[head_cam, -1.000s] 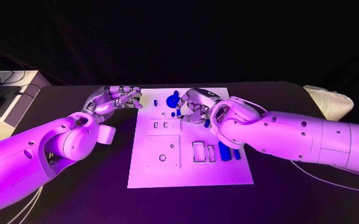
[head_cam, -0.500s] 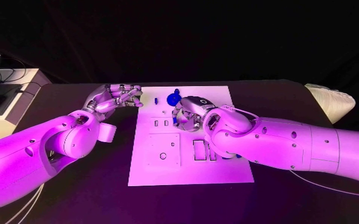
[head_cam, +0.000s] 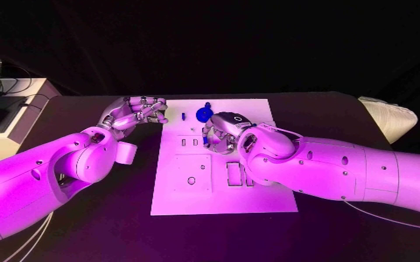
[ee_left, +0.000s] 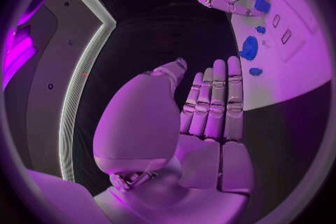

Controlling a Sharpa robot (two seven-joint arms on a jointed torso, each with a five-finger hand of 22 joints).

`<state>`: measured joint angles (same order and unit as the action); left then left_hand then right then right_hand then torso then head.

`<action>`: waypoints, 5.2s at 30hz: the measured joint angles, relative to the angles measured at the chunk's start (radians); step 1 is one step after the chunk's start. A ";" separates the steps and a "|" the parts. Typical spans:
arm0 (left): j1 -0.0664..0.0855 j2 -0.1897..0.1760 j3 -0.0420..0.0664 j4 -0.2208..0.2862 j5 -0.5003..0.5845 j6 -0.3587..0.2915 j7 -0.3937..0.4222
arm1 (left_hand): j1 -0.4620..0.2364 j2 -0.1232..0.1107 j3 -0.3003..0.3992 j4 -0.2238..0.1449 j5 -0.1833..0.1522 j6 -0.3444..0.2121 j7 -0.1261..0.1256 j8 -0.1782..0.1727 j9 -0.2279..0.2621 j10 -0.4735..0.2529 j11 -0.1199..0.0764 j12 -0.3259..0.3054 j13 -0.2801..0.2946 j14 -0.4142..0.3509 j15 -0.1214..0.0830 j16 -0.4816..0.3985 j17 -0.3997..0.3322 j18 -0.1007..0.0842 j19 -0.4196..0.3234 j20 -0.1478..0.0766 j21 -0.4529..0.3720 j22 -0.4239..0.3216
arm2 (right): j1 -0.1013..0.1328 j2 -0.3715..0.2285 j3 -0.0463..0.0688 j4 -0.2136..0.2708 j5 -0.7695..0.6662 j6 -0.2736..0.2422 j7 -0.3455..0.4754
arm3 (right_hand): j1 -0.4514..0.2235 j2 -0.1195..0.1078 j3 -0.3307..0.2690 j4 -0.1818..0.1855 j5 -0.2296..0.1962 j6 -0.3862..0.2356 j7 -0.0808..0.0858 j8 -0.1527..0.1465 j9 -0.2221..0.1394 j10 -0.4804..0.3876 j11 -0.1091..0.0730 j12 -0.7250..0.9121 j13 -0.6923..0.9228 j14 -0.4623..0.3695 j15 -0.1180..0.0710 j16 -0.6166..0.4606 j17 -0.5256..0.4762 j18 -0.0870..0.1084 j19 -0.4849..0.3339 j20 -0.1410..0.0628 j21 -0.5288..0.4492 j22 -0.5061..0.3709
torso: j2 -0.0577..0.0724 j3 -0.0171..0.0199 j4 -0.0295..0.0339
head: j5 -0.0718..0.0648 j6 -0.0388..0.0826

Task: Assemble the parts on the task board

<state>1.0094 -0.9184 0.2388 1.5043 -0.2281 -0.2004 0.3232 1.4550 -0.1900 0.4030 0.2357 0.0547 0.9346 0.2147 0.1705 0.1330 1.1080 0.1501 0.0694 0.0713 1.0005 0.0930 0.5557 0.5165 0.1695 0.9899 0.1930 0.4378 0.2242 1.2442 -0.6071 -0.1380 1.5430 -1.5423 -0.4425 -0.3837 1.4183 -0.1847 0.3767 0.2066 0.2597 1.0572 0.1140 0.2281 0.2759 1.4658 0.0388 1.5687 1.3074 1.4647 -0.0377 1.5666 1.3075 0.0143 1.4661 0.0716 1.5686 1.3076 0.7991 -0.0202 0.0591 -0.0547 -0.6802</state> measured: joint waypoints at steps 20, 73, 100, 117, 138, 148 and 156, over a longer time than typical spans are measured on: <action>0.000 0.000 0.000 -0.002 -0.001 0.004 -0.002 | 0.000 0.000 0.000 0.000 0.000 0.000 0.000 0.000 0.000 0.000 0.000 0.000 0.000 0.000 0.000 0.000 0.000 0.000 0.000 0.000 0.000 0.001 | -0.005 -0.010 0.000 0.021 -0.047 -0.031 -0.023 | 0.000 0.000 0.000 0.000 0.004 -0.002 -0.002 0.004 0.000 0.000 0.000 0.000 0.000 0.000 0.000 0.000 0.000 0.000 0.000 0.000 0.000 0.000 | 0.000 0.0001 0.0000 | 0.002 -0.004; 0.000 -0.001 0.000 -0.003 -0.006 0.007 -0.007 | 0.000 0.000 0.000 0.000 0.000 0.000 0.000 0.000 0.000 0.000 0.000 0.000 0.000 -0.007 0.000 0.000 0.000 0.000 -0.004 -0.004 0.004 0.001 | -0.011 0.006 0.000 -0.008 -0.081 -0.007 -0.065 | -0.046 -0.046 -0.024 0.013 -0.001 -0.035 0.017 0.003 0.014 0.000 0.000 0.000 0.000 0.000 0.007 0.000 0.000 0.000 0.000 0.000 0.000 0.000 | 0.000 0.0004 -0.0013 | 0.000 -0.012; 0.000 0.001 0.000 -0.003 -0.038 0.003 -0.026 | -0.004 -0.004 -0.002 0.002 0.000 -0.003 -0.005 -0.004 0.000 0.067 -0.012 0.038 0.022 0.008 -0.013 0.062 0.017 0.000 -0.001 -0.005 0.035 0.018 | -0.011 -0.062 0.000 0.048 -0.078 -0.076 -0.057 | -0.061 -0.070 -0.166 0.083 -0.060 -0.103 0.036 -0.017 0.000 0.000 0.022 -0.038 0.000 0.000 0.029 0.000 0.000 0.000 0.000 0.022 0.000 0.000 | -0.002 0.0002 -0.0004 | 0.004 -0.009; 0.016 0.048 0.000 -0.018 -0.258 -0.023 -0.323 | -0.235 0.034 -0.029 0.051 0.001 -0.141 -0.065 0.384 0.203 -0.061 -0.079 0.852 0.573 0.461 -0.089 0.916 0.789 -0.024 0.222 -0.089 0.776 0.665 | 0.066 -0.203 0.017 0.074 0.199 -0.186 0.233 | -0.029 -0.020 -0.170 0.076 -0.040 -0.095 0.028 0.015 0.006 0.000 0.022 -0.049 0.000 0.000 0.029 0.000 0.000 0.000 0.000 0.022 -0.032 0.000 | -0.031 0.0085 -0.0100 | 0.019 -0.004; 0.183 0.291 -0.087 -0.192 -0.649 0.253 -0.760 | -0.313 -0.031 0.194 0.052 0.001 -0.103 -0.115 0.507 0.292 0.137 -0.125 1.145 0.916 0.466 -0.120 0.981 0.792 -0.070 0.325 -0.125 0.930 0.899 | 0.095 -0.180 0.020 -0.074 0.460 -0.099 0.314 | -0.019 -0.022 -0.161 0.079 -0.018 -0.083 0.024 0.030 0.015 0.000 0.022 0.000 0.001 0.000 0.029 0.000 0.000 0.000 0.000 0.022 -0.016 0.000 | -0.084 0.0398 -0.0256 | 0.047 -0.028; 0.224 0.384 -0.123 -0.287 -0.753 0.363 -0.812 | -0.422 -0.026 0.174 0.056 0.001 -0.106 -0.112 0.511 0.363 0.143 -0.125 1.157 0.945 0.466 -0.120 0.985 0.791 -0.070 0.333 -0.125 0.942 0.919 | 0.096 -0.172 0.020 -0.087 0.463 -0.066 0.288 | -0.019 -0.022 -0.161 0.079 -0.018 -0.083 0.024 0.030 0.016 0.000 0.022 0.000 0.000 0.000 0.029 0.000 0.000 0.000 0.000 0.022 -0.016 0.000 | -0.086 0.0530 -0.0328 | 0.052 -0.037; 0.250 0.430 -0.141 -0.334 -0.799 0.426 -0.832 | -0.435 -0.013 0.142 0.057 0.001 -0.106 -0.112 0.511 0.386 0.147 -0.122 1.162 0.953 0.466 -0.120 0.985 0.791 -0.070 0.336 -0.128 0.946 0.927 | 0.099 -0.169 0.020 -0.090 0.461 -0.060 0.274 | -0.019 -0.022 -0.161 0.079 -0.014 -0.087 0.027 0.030 0.016 0.000 0.022 0.000 0.000 0.000 0.029 0.000 0.000 0.000 0.000 0.022 -0.016 0.000 | -0.085 0.0538 -0.0350 | 0.052 -0.044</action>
<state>1.2592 -0.4887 0.0979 1.1702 -1.0273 0.2257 -0.5093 1.0204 -0.2033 0.5447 0.2925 0.0560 0.8290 0.1023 0.6819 0.5188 1.2548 0.0286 1.2313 1.0240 1.4667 -0.0270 1.5405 1.3079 0.0993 1.3259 0.0646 1.3842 1.1513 1.3434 -0.7766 -0.1180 1.4525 -1.0818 -0.5022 -0.1094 1.3990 -0.2066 0.2156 0.2854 0.2461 0.9705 0.1409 0.2580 0.2918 1.4659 0.0604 1.5688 1.3078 1.4645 -0.0091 1.5666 1.3073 0.0142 1.4661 0.0934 1.5523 1.3076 0.7144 0.0336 0.0241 -0.0032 -0.7241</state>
